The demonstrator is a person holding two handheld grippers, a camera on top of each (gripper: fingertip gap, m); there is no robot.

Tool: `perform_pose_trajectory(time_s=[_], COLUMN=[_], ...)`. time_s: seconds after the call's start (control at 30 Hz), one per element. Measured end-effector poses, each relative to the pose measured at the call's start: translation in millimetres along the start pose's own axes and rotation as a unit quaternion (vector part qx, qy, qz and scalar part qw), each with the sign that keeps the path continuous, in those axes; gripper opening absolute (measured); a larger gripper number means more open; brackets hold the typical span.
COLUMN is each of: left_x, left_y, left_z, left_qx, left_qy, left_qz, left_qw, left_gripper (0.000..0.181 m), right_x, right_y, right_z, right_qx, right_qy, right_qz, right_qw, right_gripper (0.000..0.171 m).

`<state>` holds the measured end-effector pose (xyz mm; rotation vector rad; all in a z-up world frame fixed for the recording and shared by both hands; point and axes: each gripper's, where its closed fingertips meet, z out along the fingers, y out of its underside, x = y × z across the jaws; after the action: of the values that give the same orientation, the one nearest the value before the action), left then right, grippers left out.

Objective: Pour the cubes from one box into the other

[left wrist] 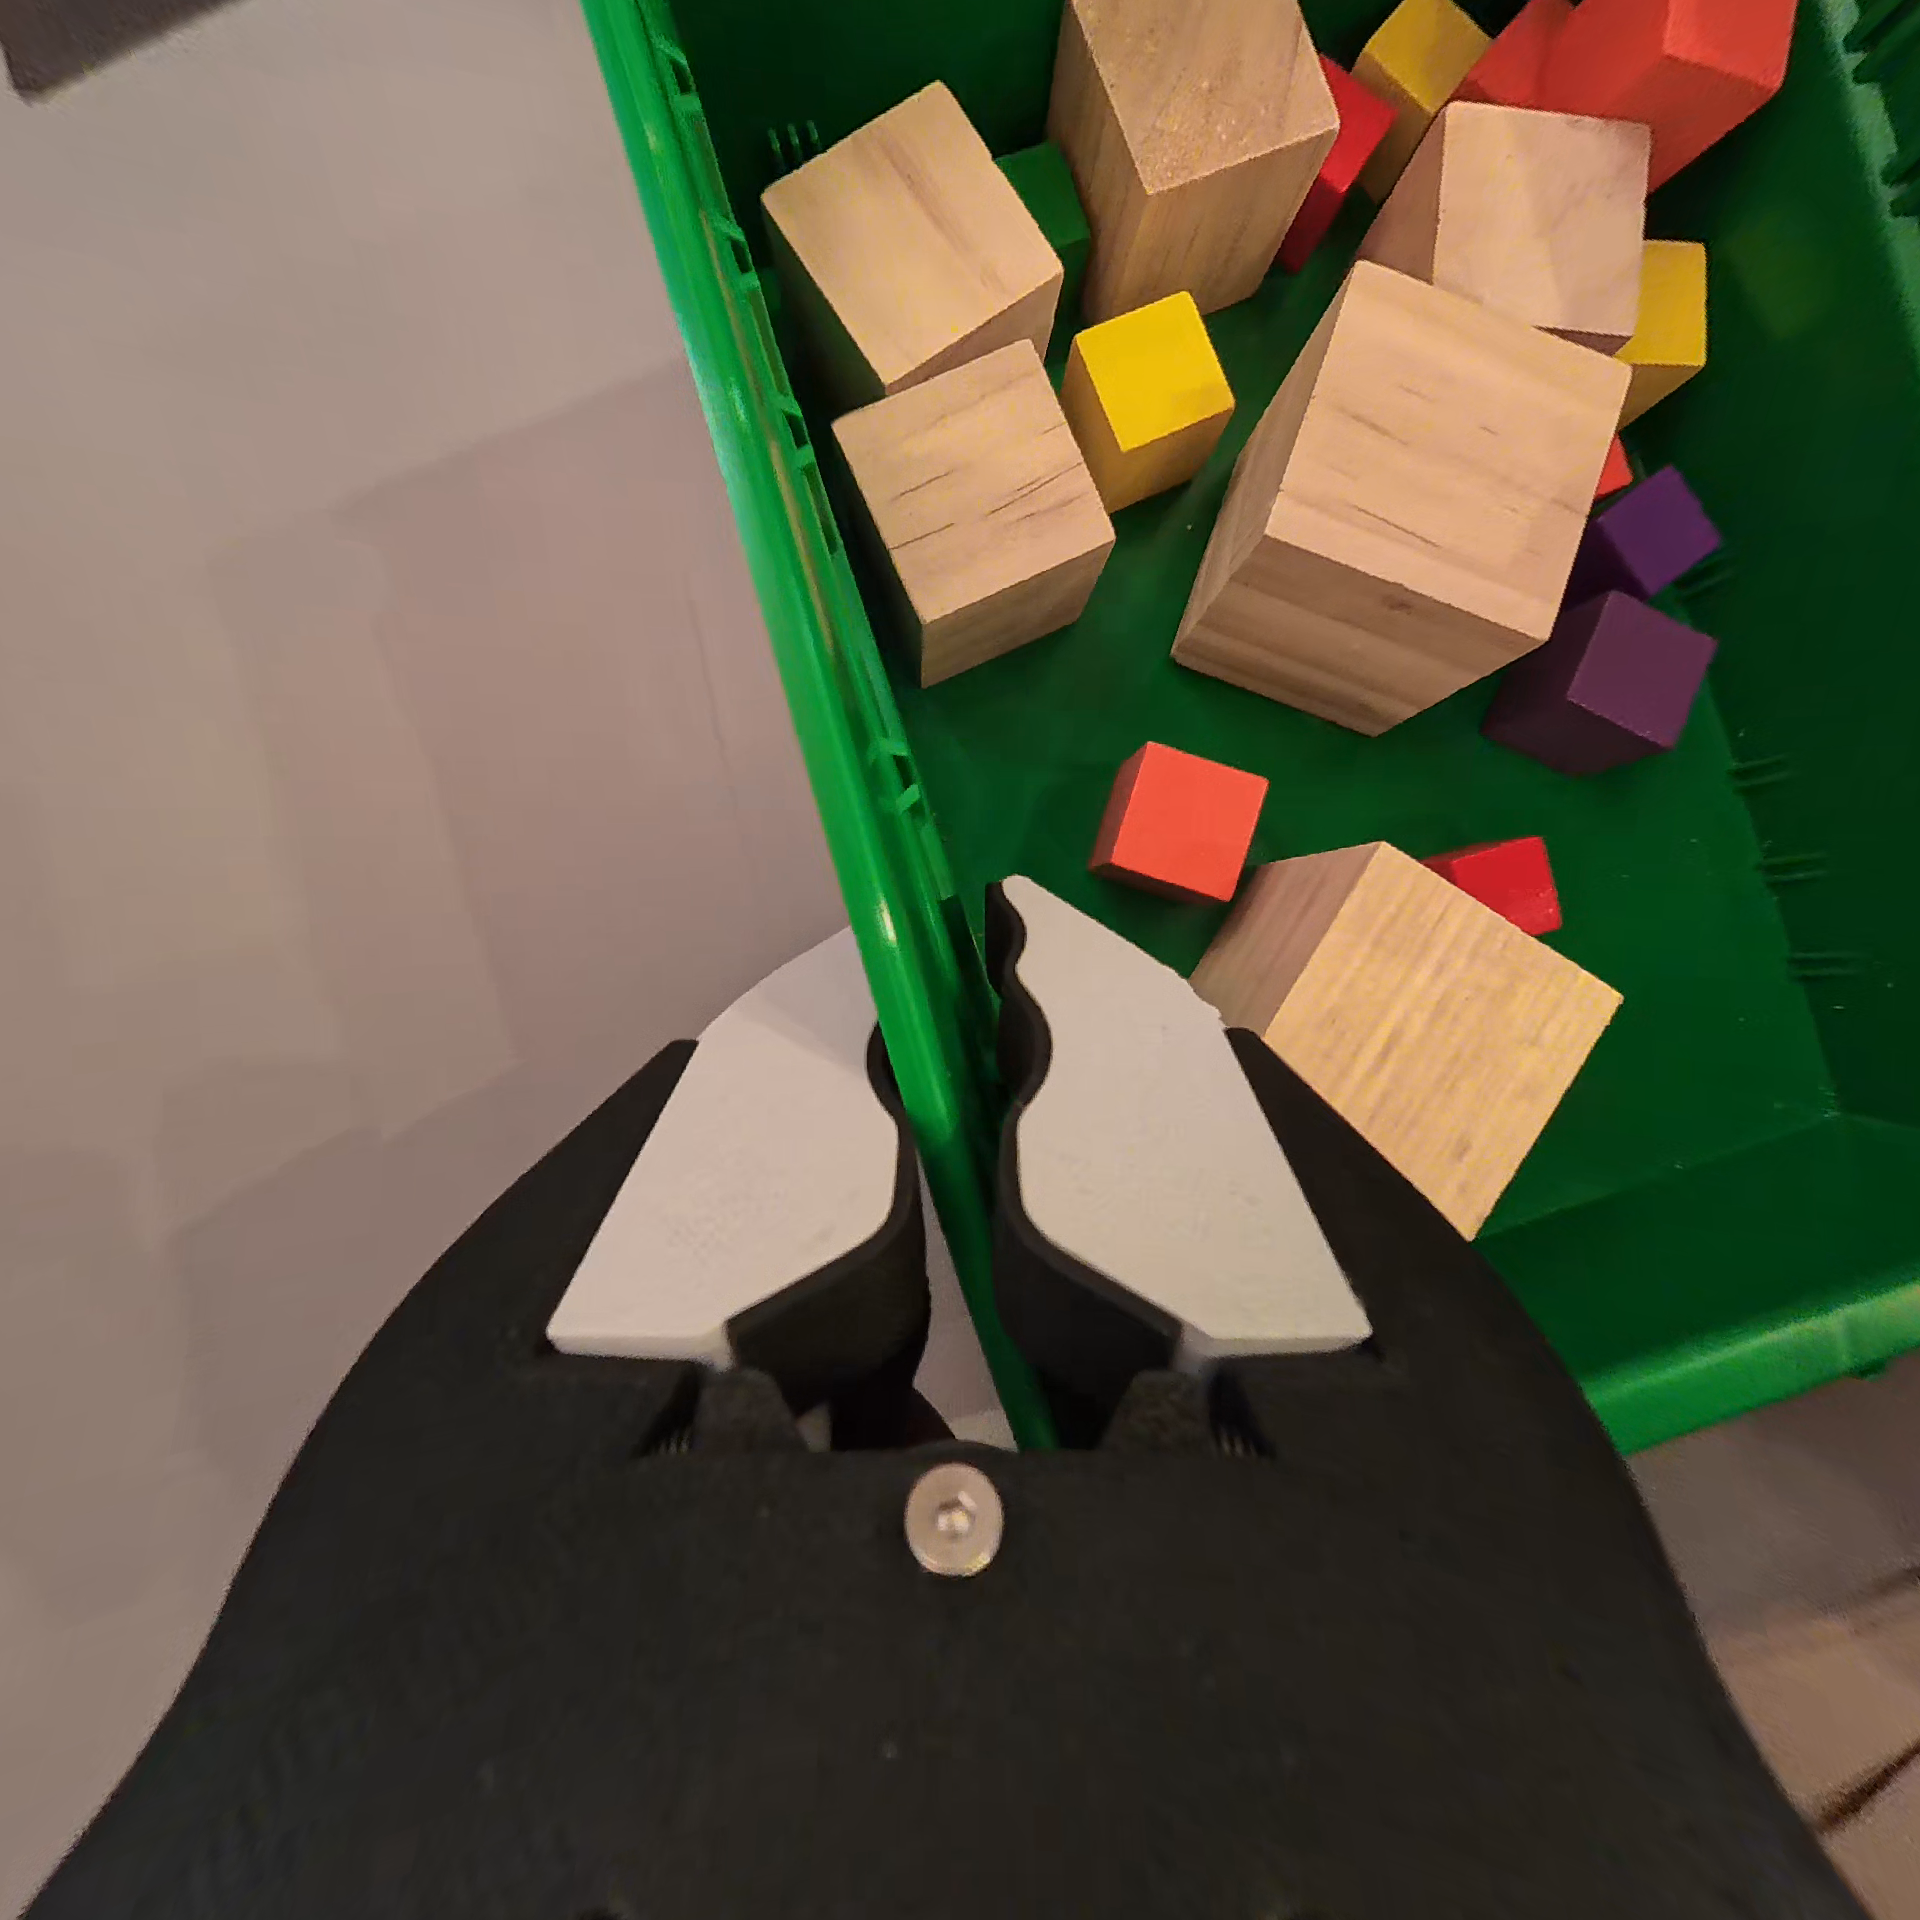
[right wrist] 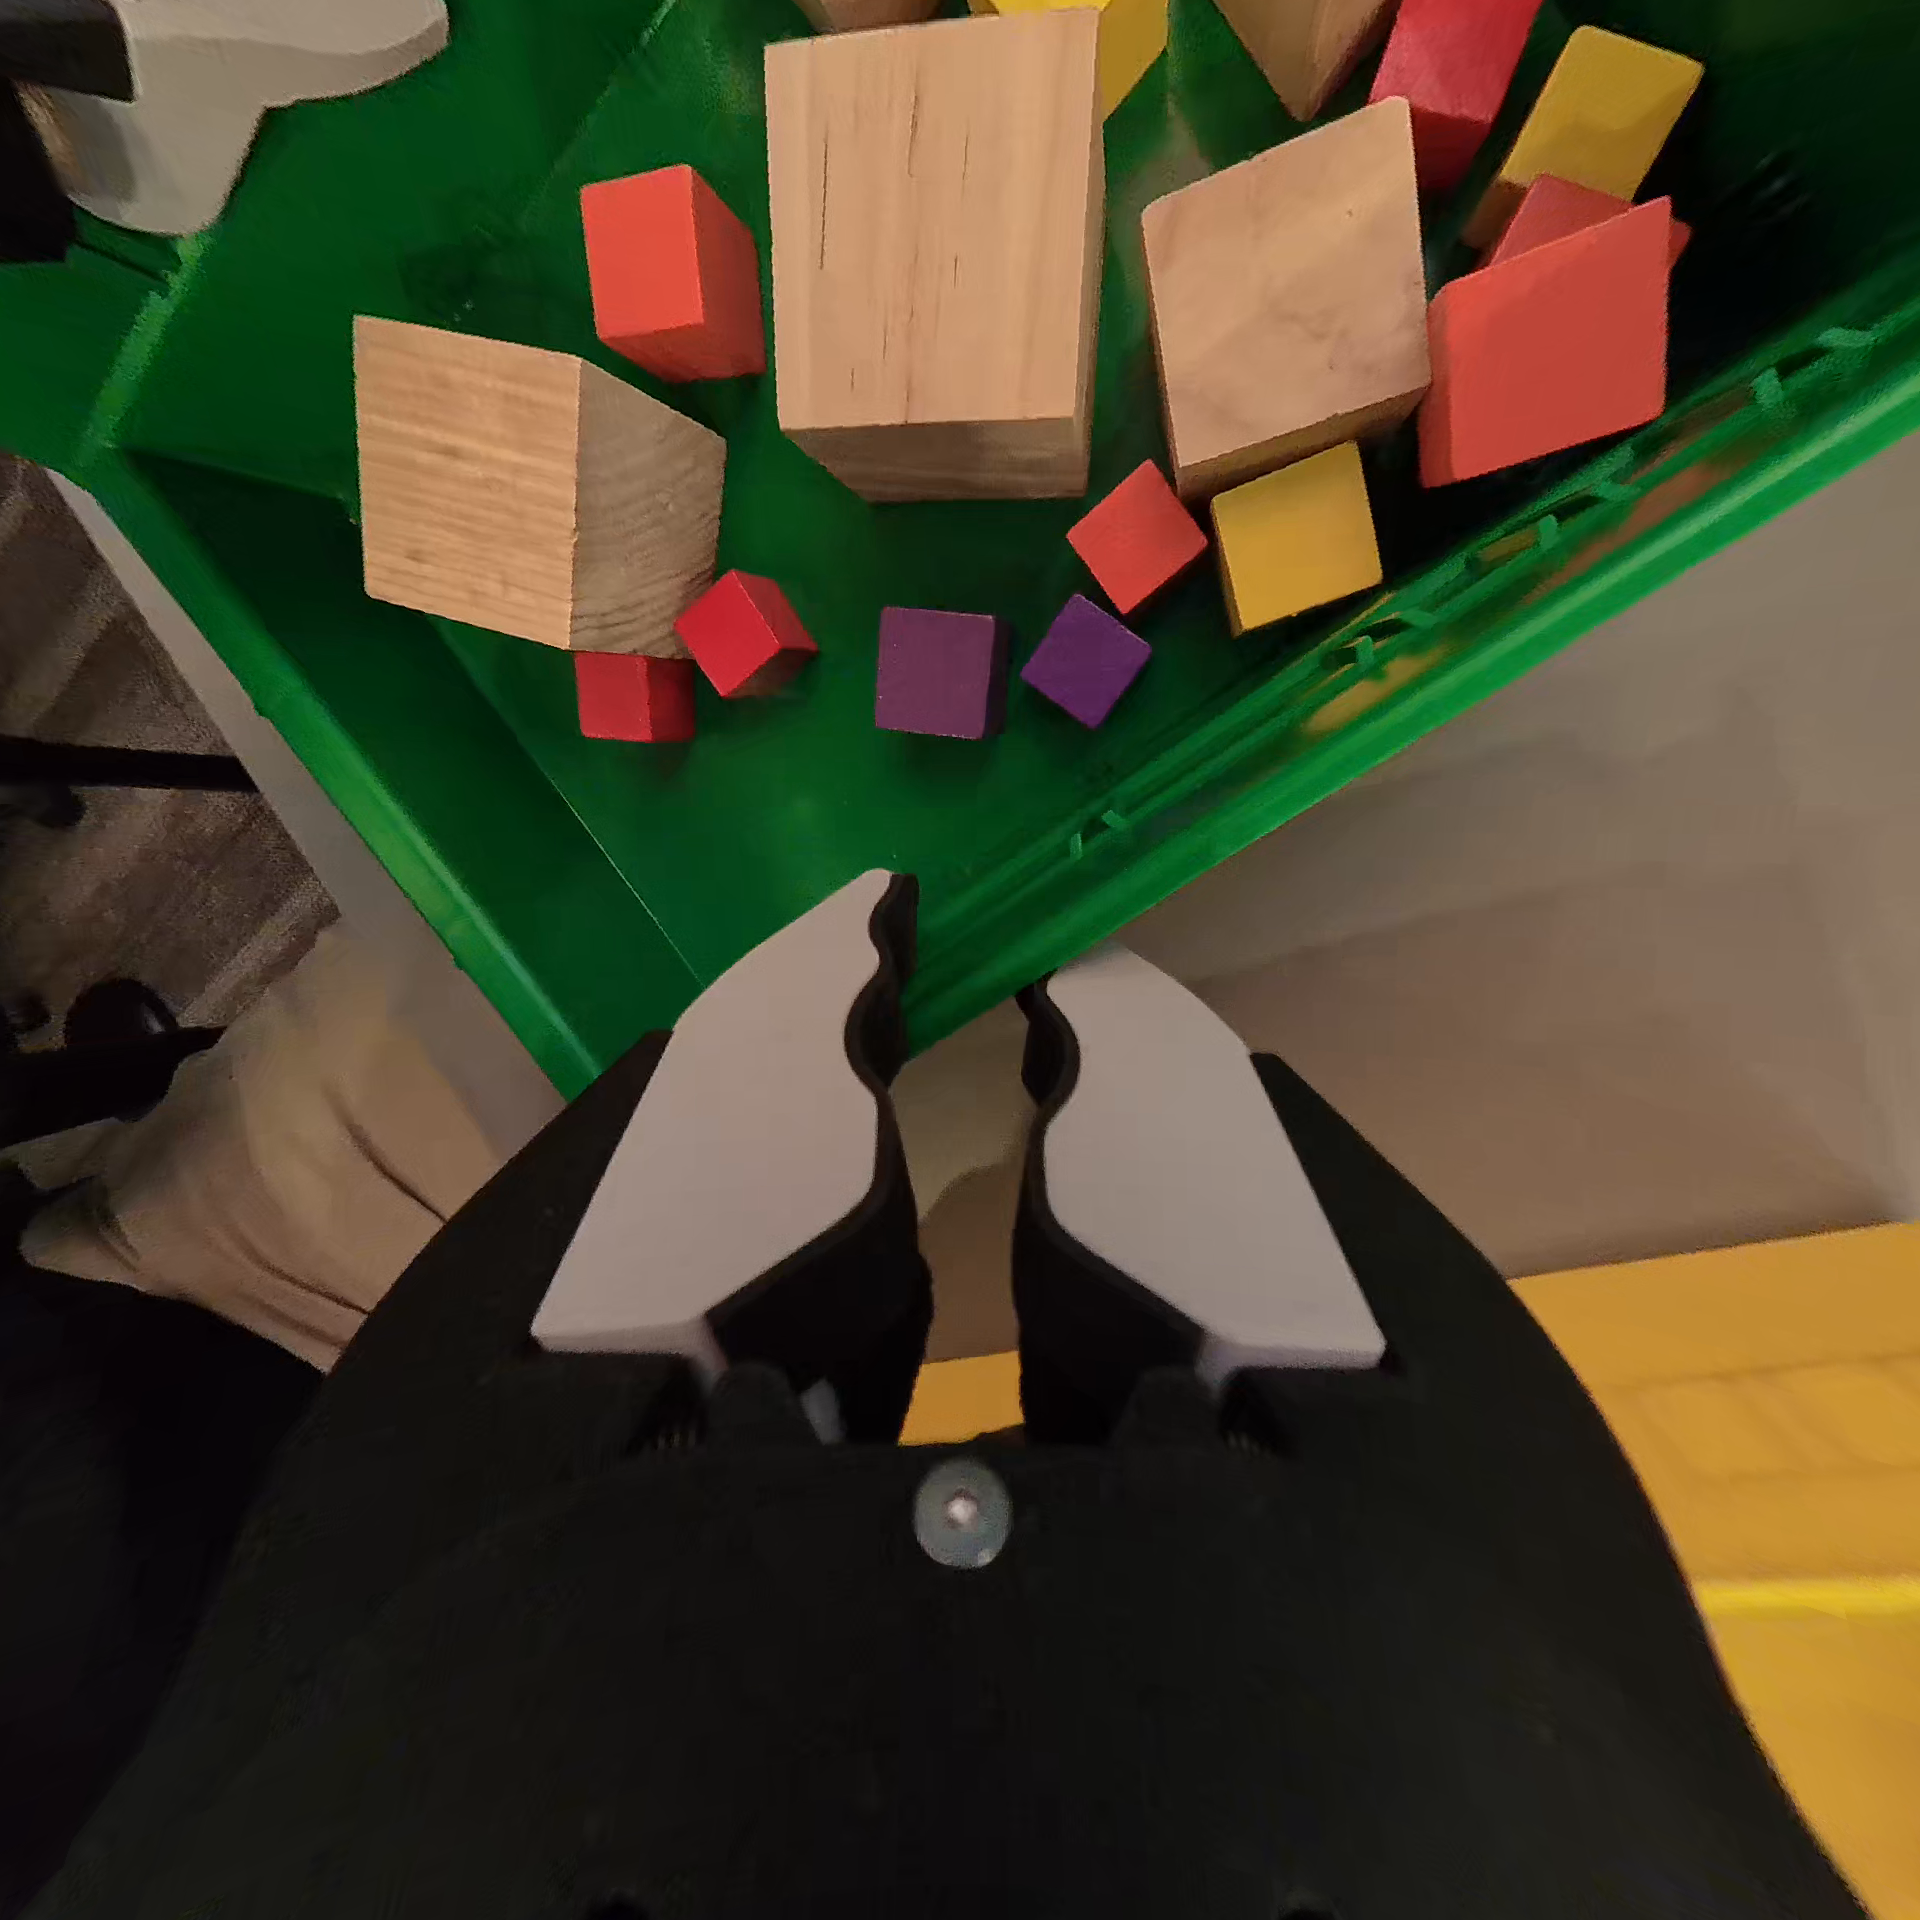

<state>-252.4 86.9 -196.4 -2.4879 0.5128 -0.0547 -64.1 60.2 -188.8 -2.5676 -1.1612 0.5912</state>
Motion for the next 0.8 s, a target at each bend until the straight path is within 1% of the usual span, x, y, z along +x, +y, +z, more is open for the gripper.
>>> perform_pose_trajectory(time_s=[0.2,0.3,0.43,0.57,0.67,0.8], left_x=[18.6,27.7,40.7,68.2,92.6,132.1], left_y=[-24.9,-44.6,-82.6,-125.3,-160.5,-201.7], left_z=[-18.0,-29.2,-49.8,-63.6,-68.4,-65.2], left_qx=[0.023,0.035,0.065,0.095,0.127,0.151], left_qy=[0.016,0.014,0.011,0.012,0.012,0.024], left_qz=[-0.001,0.017,0.041,0.069,0.086,0.106], left_qw=[1.000,0.999,0.997,0.993,0.988,0.983], left_gripper=[0.009,0.008,0.009,0.009,0.009,0.009], right_x=[4.0,8.2,16.5,34.8,55.5,86.0], right_y=[-2.9,-0.9,-1.7,5.0,14.1,31.0], right_z=[-42.4,-63.0,-99.4,-143.0,-172.9,-210.6], right_qx=[0.021,0.030,0.068,0.102,0.131,0.167], right_qy=[0.001,0.010,0.017,0.041,0.063,0.090], right_qz=[-0.003,-0.008,-0.001,0.012,0.028,0.057], right_qw=[1.000,0.999,0.998,0.994,0.989,0.980], right_gripper=[0.014,0.014,0.014,0.015,0.015,0.015])
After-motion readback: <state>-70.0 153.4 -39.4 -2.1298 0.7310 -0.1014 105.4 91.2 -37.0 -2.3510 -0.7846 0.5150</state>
